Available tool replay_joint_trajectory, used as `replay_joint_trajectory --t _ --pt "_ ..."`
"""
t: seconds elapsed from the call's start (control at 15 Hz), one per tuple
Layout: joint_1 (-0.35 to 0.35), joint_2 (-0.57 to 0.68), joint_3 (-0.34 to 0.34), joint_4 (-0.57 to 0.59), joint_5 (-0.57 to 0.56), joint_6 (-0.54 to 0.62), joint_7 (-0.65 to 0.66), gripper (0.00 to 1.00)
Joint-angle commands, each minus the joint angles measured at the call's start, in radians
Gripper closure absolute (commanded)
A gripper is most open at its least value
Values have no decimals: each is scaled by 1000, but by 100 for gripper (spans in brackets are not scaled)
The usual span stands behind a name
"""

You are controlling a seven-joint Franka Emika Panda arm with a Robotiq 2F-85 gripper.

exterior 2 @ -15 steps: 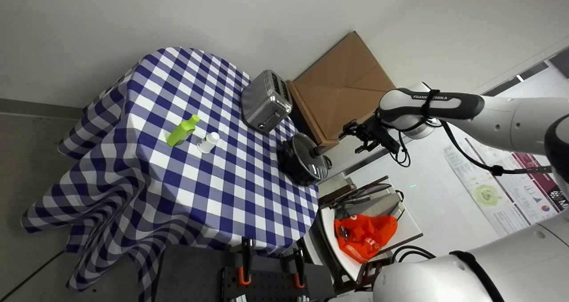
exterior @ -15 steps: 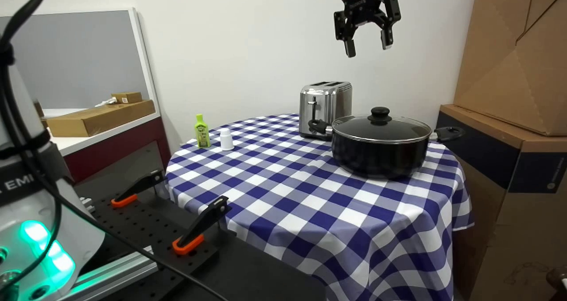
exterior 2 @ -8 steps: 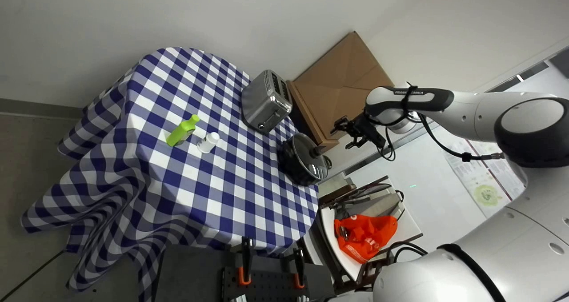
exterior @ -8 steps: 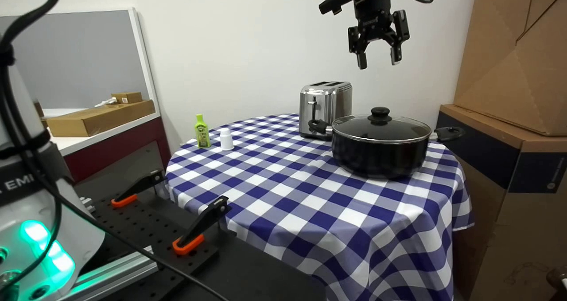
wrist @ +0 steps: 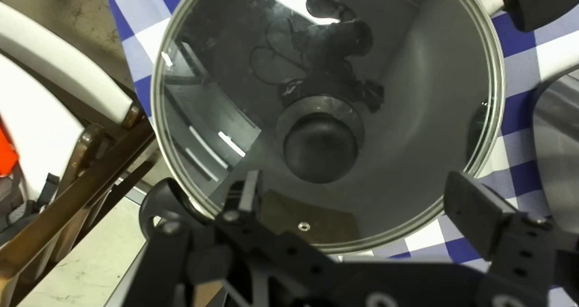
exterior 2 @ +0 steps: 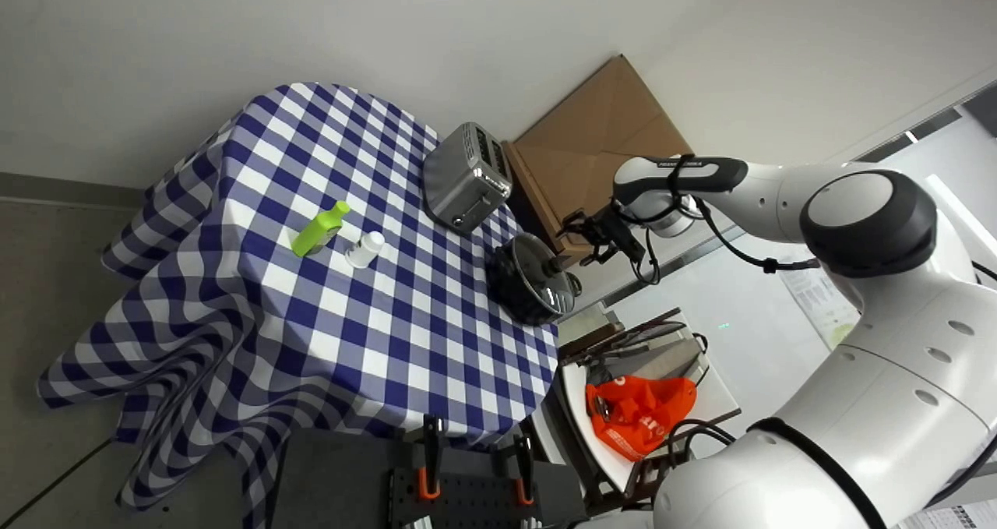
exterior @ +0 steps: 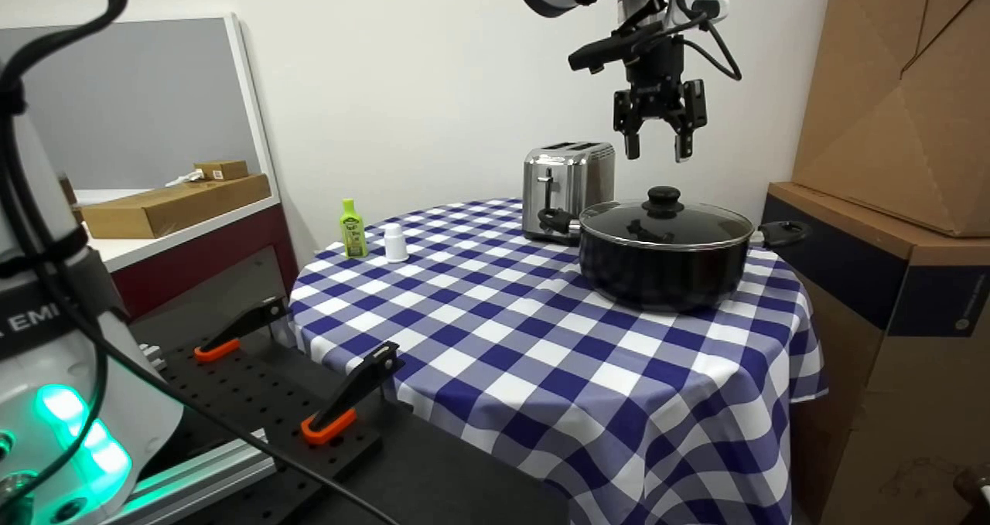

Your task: Remove the glass lid from the pot and put it on the table

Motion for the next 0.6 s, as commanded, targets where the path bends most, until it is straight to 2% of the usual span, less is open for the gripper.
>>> replay_joint_trajectory --t 0.0,0.4,0.53 --pt "-5 64 -1 71 38 -34 3 0" --pt "-5 103 -8 87 36 -38 7 1" --pt "-7 111 -8 89 37 -40 7 18"
